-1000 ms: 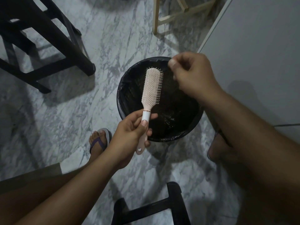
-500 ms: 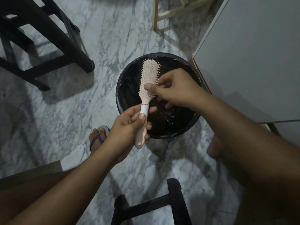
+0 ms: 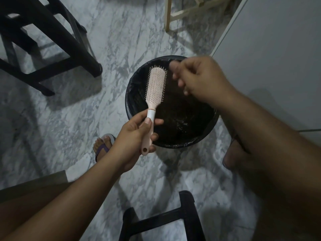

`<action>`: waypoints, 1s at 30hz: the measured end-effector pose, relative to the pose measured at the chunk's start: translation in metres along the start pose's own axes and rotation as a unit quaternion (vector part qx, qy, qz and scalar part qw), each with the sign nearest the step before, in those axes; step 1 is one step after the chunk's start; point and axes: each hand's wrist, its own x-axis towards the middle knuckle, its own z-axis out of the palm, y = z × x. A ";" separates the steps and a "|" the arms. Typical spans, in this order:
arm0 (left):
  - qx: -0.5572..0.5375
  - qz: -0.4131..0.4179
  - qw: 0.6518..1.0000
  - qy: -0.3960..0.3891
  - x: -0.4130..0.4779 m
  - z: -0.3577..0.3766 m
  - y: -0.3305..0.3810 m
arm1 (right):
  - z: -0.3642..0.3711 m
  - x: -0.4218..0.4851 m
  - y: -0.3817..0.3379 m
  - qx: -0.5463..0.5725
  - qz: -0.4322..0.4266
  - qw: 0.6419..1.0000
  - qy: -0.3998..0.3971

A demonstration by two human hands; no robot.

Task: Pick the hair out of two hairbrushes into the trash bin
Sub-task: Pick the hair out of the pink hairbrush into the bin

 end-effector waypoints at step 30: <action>0.084 0.030 0.996 0.028 -0.011 0.014 -0.011 | 0.043 -0.022 0.009 -0.383 -0.100 0.918 -0.029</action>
